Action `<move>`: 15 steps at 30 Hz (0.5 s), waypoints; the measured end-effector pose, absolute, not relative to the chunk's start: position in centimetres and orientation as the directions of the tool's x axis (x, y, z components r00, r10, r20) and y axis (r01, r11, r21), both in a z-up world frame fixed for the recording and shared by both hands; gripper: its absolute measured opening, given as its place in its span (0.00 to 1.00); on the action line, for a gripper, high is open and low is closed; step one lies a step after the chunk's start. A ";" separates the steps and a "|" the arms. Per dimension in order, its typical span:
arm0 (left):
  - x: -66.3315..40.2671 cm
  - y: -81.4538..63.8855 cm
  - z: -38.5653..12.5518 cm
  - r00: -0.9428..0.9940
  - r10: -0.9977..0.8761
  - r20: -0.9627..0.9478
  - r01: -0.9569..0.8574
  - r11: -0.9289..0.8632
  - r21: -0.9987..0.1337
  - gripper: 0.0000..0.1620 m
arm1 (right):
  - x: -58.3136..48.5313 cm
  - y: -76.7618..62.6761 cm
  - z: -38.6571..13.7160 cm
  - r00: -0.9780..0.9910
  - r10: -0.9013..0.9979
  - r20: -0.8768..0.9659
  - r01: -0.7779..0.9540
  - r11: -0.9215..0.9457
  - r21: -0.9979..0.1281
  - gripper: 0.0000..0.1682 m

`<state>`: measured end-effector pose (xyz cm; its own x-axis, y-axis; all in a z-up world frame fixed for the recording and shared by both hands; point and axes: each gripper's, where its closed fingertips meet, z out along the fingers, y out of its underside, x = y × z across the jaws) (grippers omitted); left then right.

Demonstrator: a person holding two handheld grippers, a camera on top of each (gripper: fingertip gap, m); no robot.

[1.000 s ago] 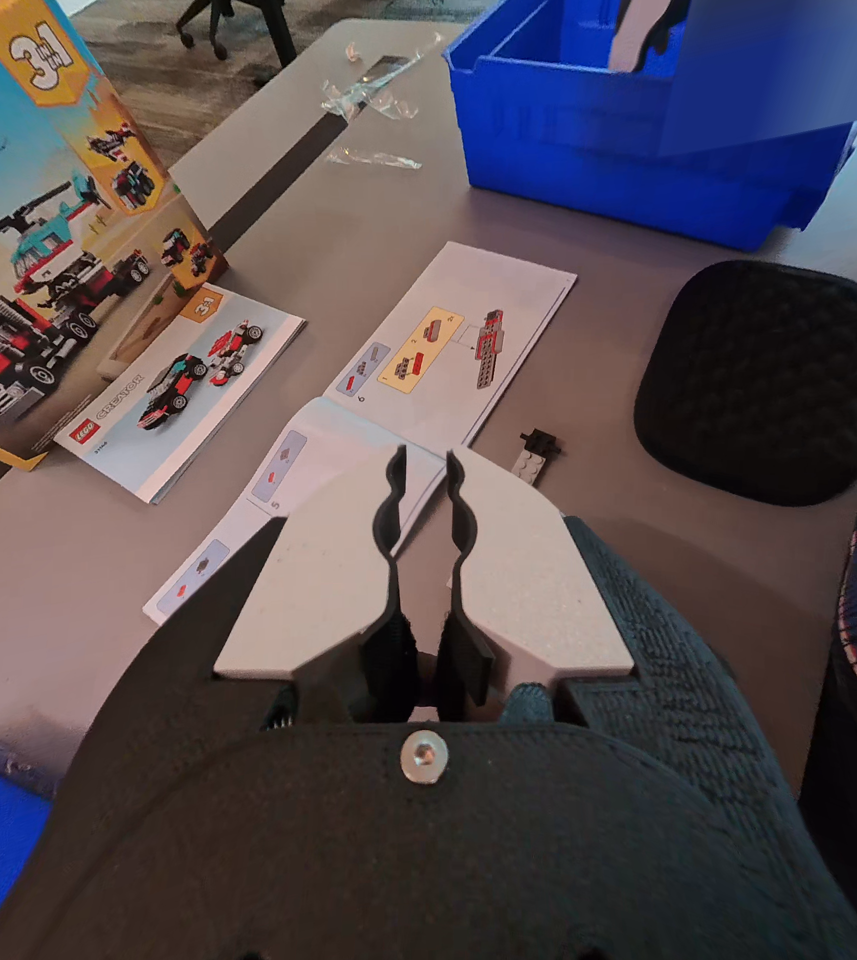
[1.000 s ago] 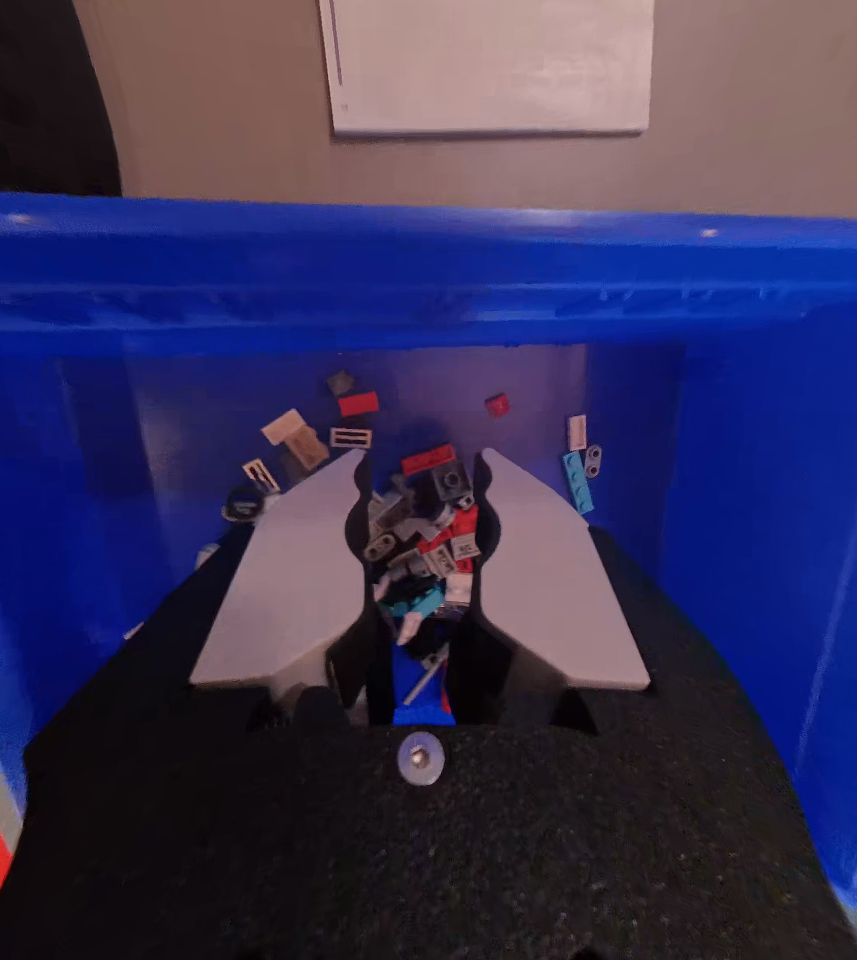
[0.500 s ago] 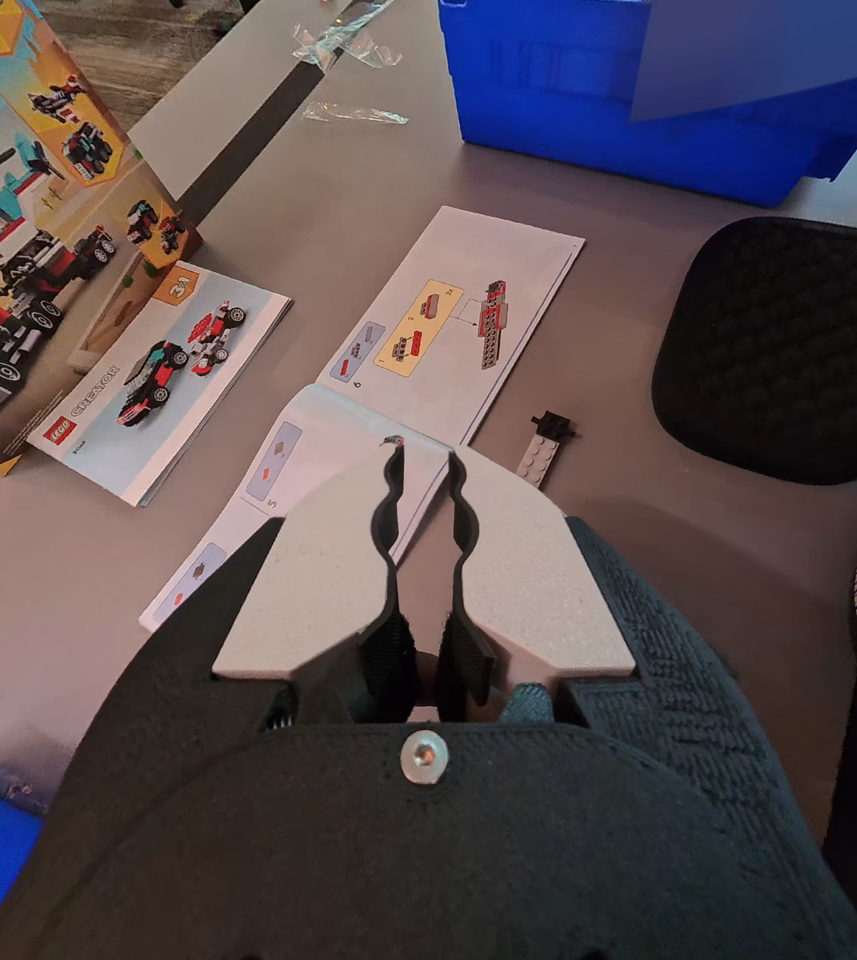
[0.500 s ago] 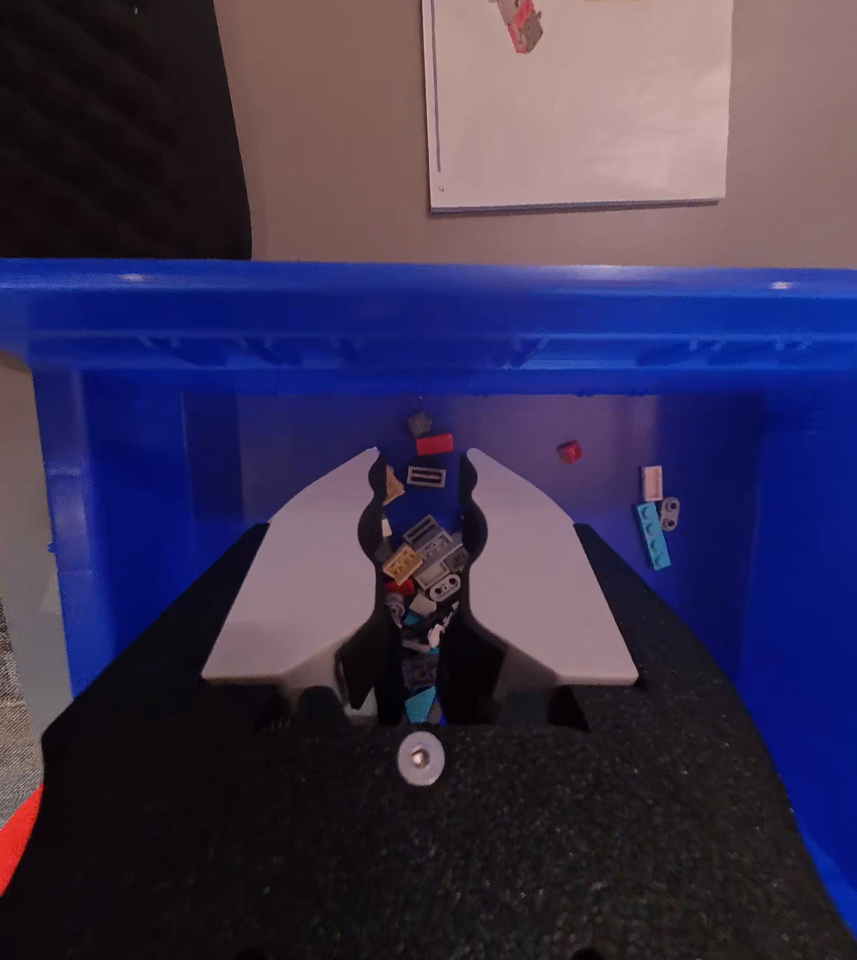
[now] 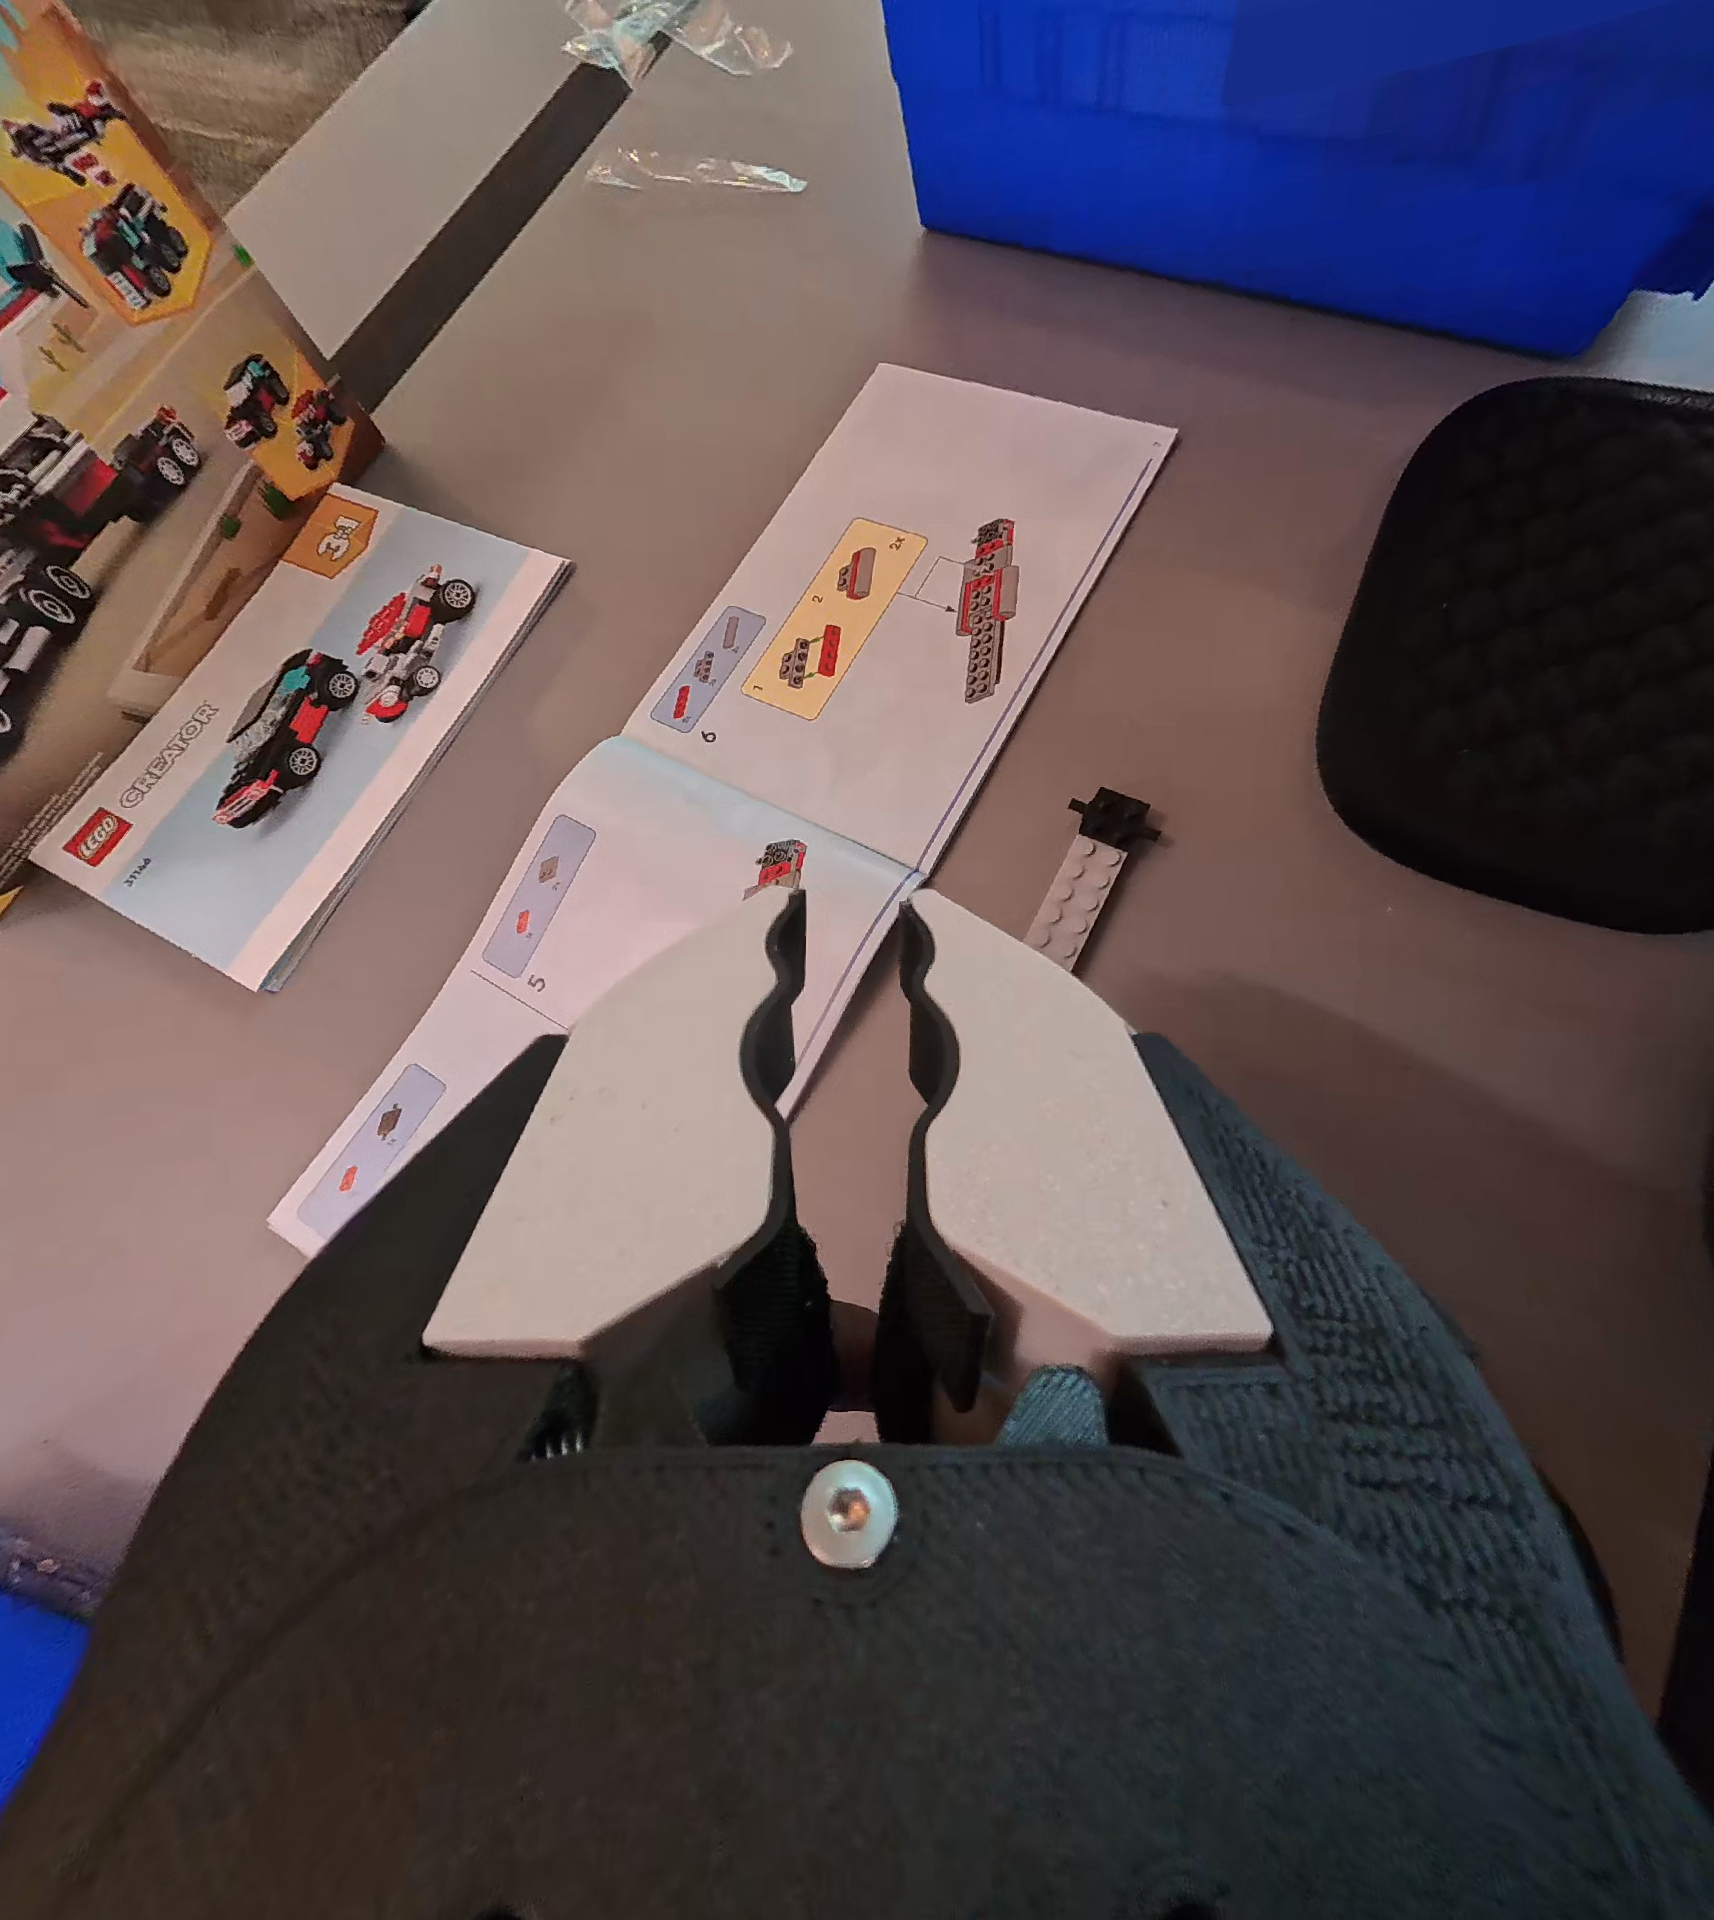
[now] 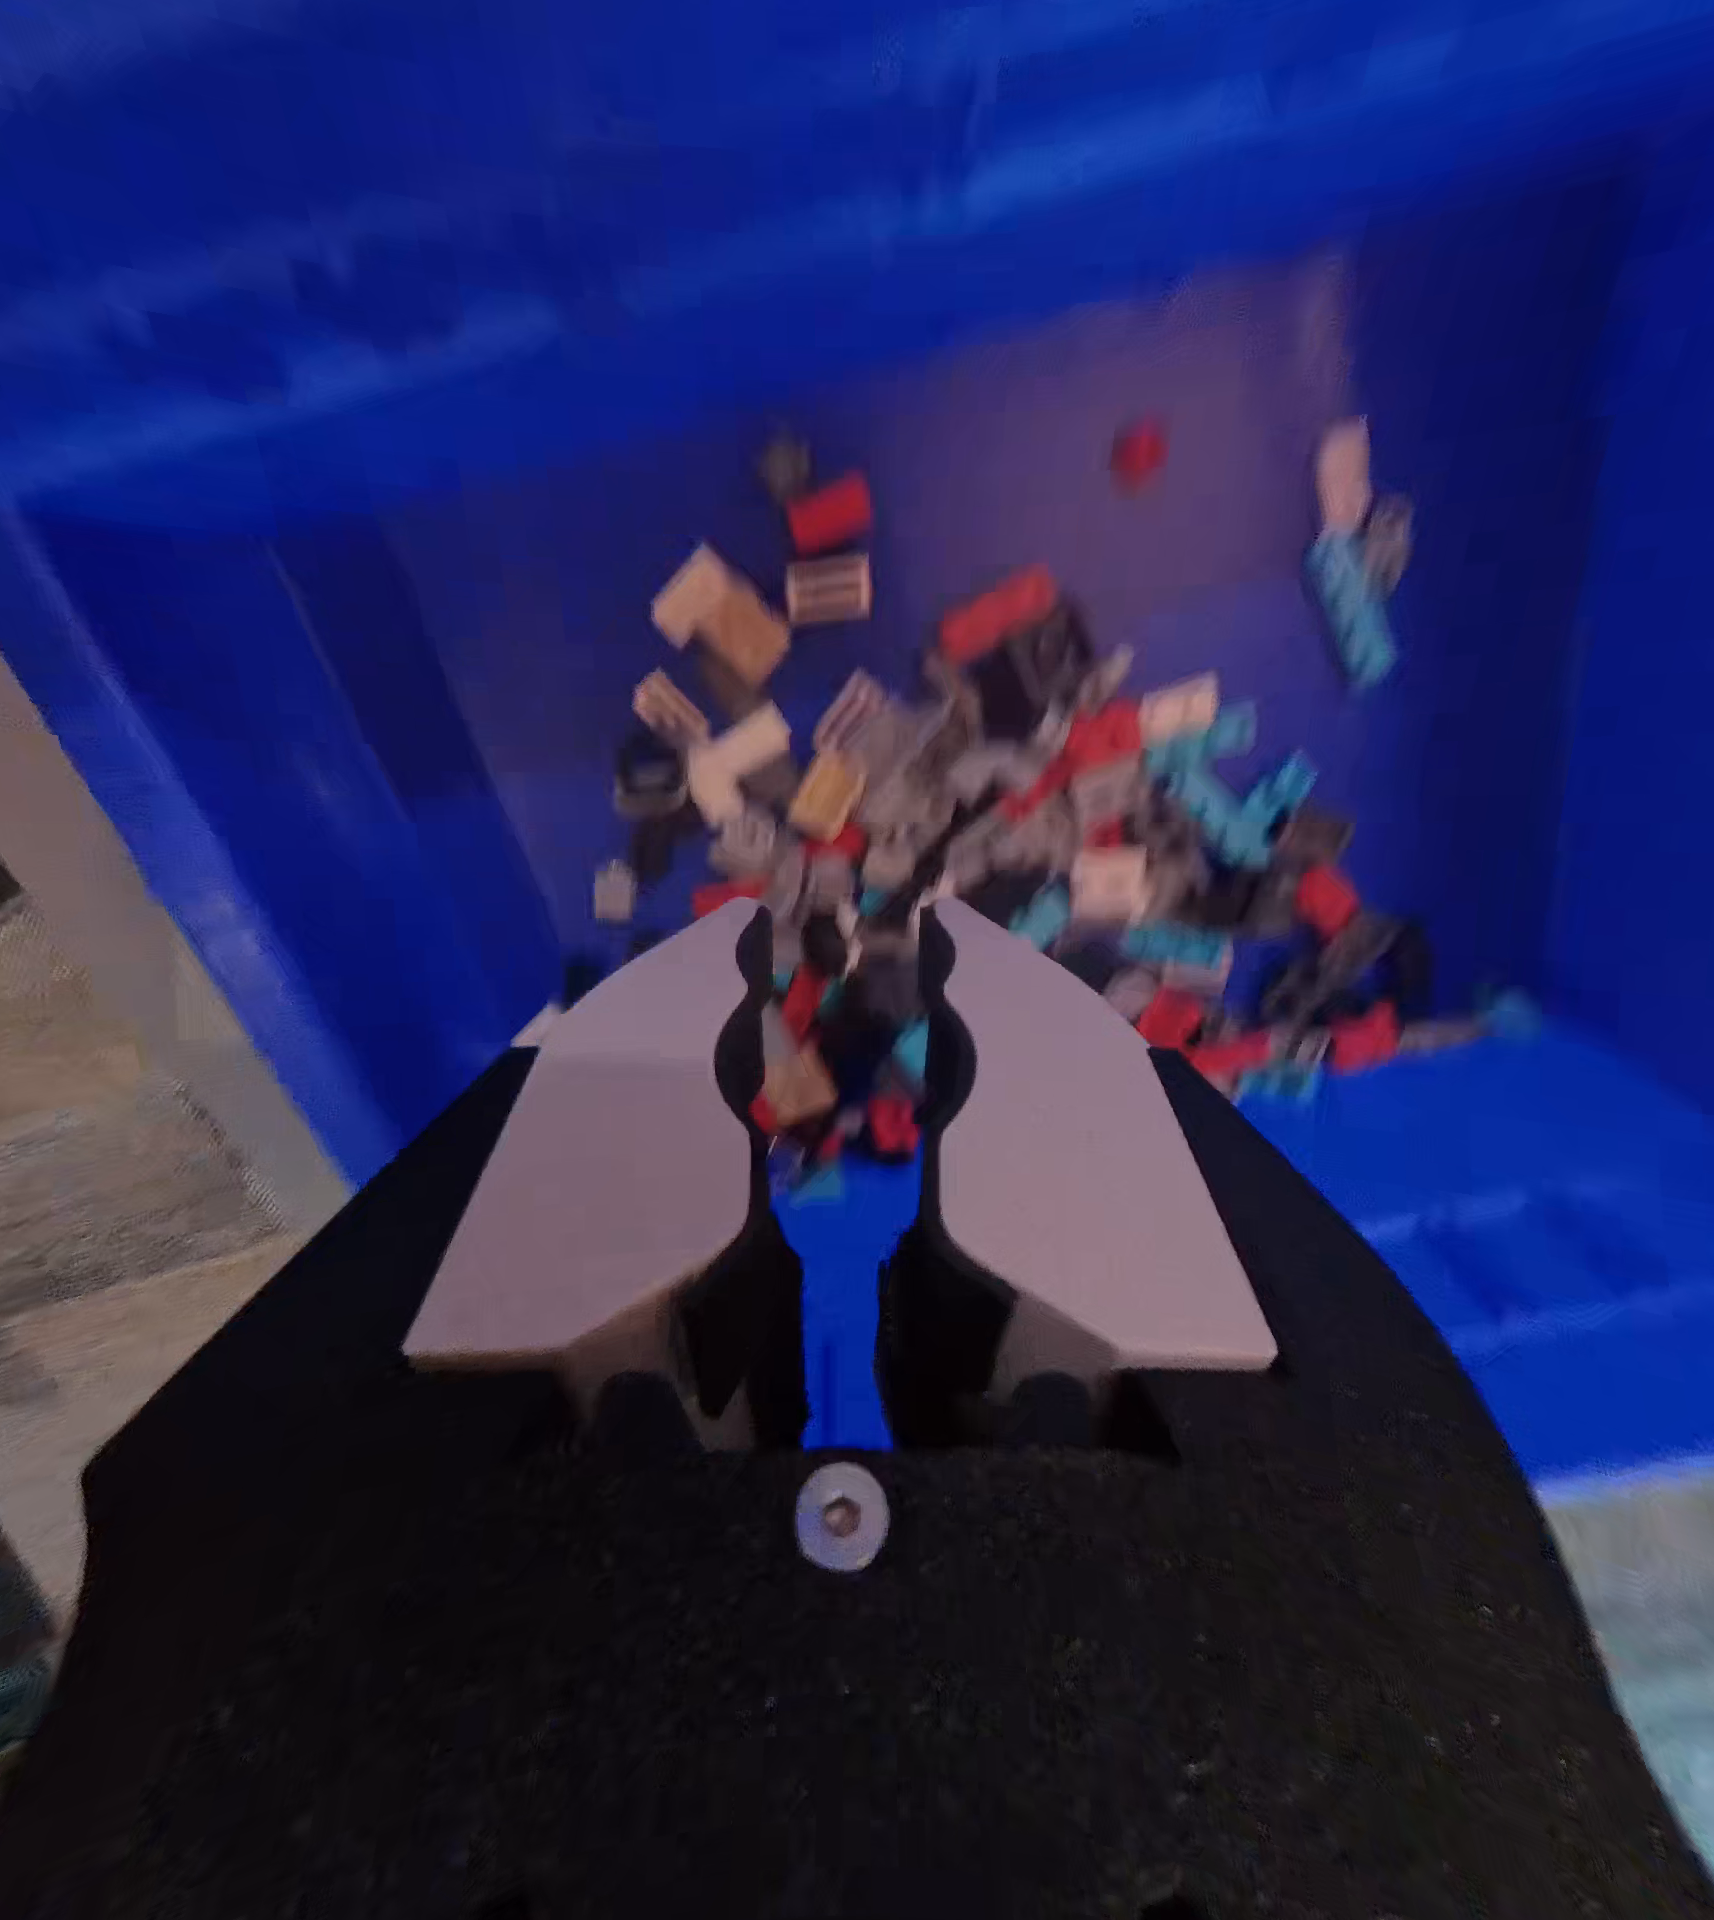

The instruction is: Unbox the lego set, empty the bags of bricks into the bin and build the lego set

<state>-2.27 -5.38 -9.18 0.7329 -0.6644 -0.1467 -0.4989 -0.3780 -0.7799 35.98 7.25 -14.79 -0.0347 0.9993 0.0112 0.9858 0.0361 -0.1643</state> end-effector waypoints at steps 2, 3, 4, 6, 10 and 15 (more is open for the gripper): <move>-2.3 -5.4 -9.5 0.734 -0.665 -0.137 -0.494 -0.385 -0.780 0.10 | 38.6 6.2 -14.9 0.037 0.999 0.002 0.997 -0.037 -0.067 0.17; -2.3 -5.4 -9.7 0.734 -0.666 -0.134 -0.493 -0.387 -0.779 0.10 | 39.3 5.7 -15.0 0.090 0.996 0.005 0.995 -0.090 -0.048 0.17; -2.3 -5.4 -9.9 0.734 -0.667 -0.132 -0.493 -0.389 -0.779 0.11 | 39.6 5.0 -15.1 0.145 0.989 -0.001 0.988 -0.145 -0.050 0.18; -2.4 -5.4 -10.2 0.733 -0.668 -0.129 -0.493 -0.391 -0.777 0.11 | 40.1 4.1 -15.4 0.222 0.975 0.013 0.974 -0.221 -0.057 0.21; -2.4 -5.4 -10.2 0.730 -0.671 -0.134 -0.496 -0.383 -0.779 0.11 | 40.4 4.5 -16.6 0.387 0.918 0.086 0.920 -0.378 -0.102 0.20; -2.7 -5.6 -10.2 0.734 -0.666 -0.132 -0.488 -0.382 -0.785 0.11 | 39.5 4.9 -18.6 0.495 0.866 0.067 0.861 -0.479 -0.169 0.28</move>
<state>-2.71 -5.60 -10.18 0.7339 -0.6662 -0.1325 -0.4883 -0.3818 -0.7847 39.48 4.95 -18.63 0.4949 0.8664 0.0668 0.8613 -0.4790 -0.1692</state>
